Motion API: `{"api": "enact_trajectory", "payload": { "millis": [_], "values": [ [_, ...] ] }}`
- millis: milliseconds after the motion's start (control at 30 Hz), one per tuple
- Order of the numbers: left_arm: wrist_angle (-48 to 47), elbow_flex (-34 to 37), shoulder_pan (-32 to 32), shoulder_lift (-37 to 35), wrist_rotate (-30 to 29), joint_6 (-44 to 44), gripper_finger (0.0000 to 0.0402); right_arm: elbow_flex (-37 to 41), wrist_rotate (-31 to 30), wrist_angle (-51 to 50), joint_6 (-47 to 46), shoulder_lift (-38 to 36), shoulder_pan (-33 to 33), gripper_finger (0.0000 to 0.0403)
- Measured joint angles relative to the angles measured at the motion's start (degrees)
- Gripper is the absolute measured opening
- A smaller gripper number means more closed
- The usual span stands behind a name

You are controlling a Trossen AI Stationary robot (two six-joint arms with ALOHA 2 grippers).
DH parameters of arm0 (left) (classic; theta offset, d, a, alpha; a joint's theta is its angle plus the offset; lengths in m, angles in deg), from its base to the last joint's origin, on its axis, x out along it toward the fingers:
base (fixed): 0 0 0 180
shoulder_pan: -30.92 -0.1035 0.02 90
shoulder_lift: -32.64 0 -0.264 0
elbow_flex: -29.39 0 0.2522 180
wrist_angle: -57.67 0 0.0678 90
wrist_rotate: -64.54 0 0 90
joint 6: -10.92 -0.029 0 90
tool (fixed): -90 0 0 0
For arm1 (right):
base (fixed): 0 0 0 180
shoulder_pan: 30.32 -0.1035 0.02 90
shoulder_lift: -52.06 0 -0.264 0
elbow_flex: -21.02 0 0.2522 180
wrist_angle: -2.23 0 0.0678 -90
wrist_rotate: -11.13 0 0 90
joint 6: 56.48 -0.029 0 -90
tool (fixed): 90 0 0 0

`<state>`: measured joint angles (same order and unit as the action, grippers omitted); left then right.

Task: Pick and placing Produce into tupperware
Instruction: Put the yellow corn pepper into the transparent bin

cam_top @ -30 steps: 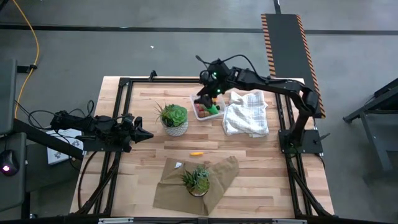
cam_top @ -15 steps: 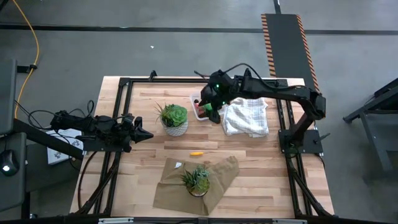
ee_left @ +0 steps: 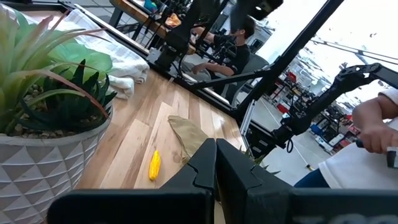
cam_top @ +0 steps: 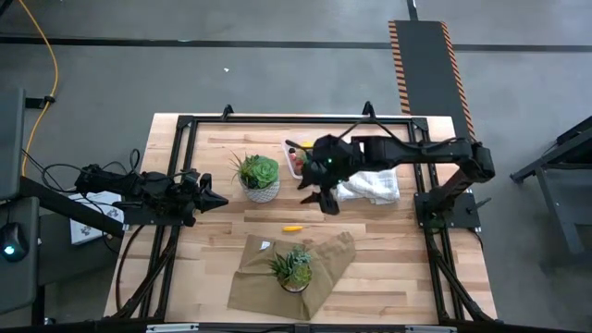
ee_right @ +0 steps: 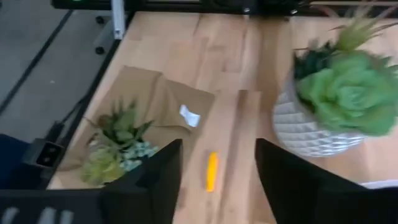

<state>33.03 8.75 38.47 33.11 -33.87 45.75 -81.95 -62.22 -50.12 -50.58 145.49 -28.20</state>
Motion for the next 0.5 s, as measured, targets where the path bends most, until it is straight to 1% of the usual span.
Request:
{"api": "enact_trajectory", "payload": {
  "millis": [200, 400, 500],
  "values": [
    [0.0, 0.0, 0.0, 0.0, 0.0, 0.0, 0.0001, 0.0, -0.2, -1.5, -4.7, -0.3, -3.2, 0.0135],
    [0.0, 0.0, 0.0, 0.0, 0.0, 0.0, 0.0001, 0.0, -7.2, -9.6, -4.0, -0.3, -5.0, 0.0092],
    [0.0, 0.0, 0.0, 0.0, 0.0, 0.0, 0.0001, 0.0, -7.9, -12.1, -2.6, -0.2, -5.3, 0.0079]
  ]
}}
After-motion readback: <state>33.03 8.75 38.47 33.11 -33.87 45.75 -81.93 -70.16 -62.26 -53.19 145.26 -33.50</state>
